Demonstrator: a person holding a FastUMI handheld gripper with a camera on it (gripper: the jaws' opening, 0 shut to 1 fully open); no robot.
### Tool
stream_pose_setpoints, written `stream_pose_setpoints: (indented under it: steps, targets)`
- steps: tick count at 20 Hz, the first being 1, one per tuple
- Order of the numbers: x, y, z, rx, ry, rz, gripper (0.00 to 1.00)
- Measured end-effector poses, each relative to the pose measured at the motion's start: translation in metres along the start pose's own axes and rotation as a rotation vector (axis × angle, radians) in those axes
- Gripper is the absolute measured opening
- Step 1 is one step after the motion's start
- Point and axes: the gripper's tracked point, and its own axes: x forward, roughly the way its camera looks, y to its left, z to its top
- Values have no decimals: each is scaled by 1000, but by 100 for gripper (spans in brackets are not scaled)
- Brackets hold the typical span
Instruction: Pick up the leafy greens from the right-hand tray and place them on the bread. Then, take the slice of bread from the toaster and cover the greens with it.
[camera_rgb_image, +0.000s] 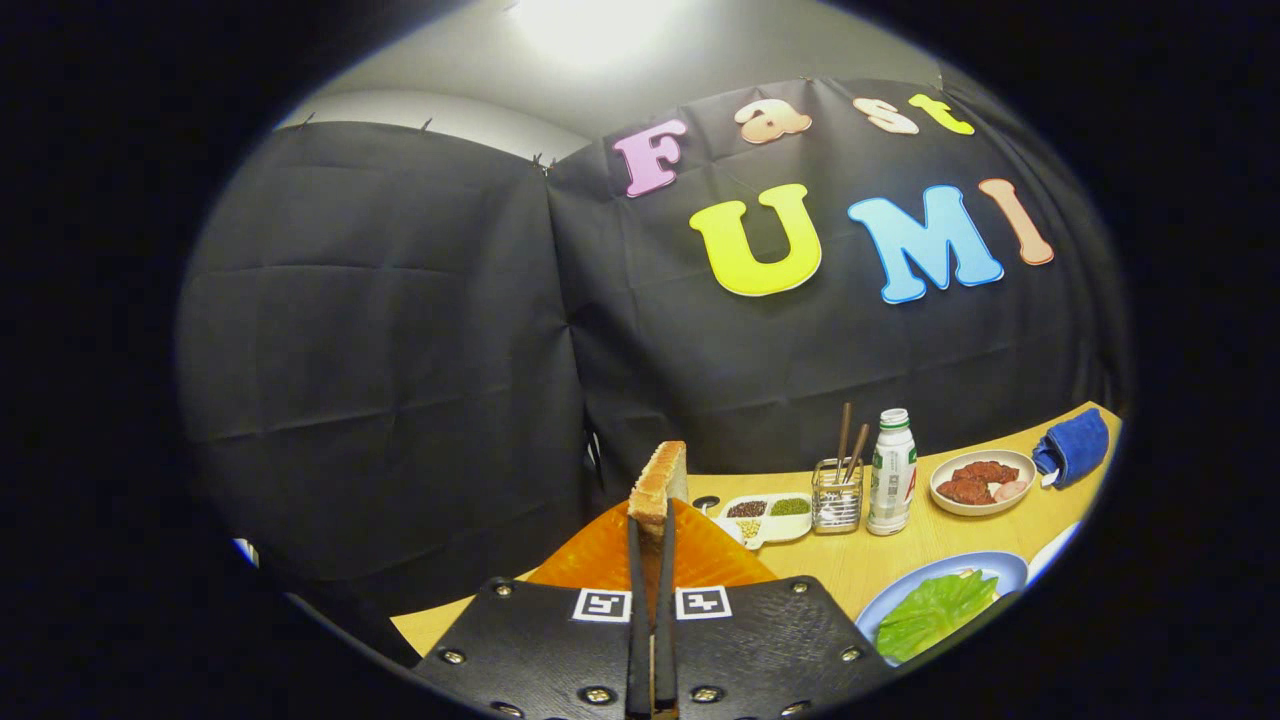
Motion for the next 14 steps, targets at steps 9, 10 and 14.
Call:
stream_pose_setpoints:
  steps: [9,10,14]
  targets:
    - [-40,-63,22,6,-28,-56,2]
    - [-46,-77,21,-11,-24,-74,2]
    - [-74,-139,19,-101,-1,-168,2]
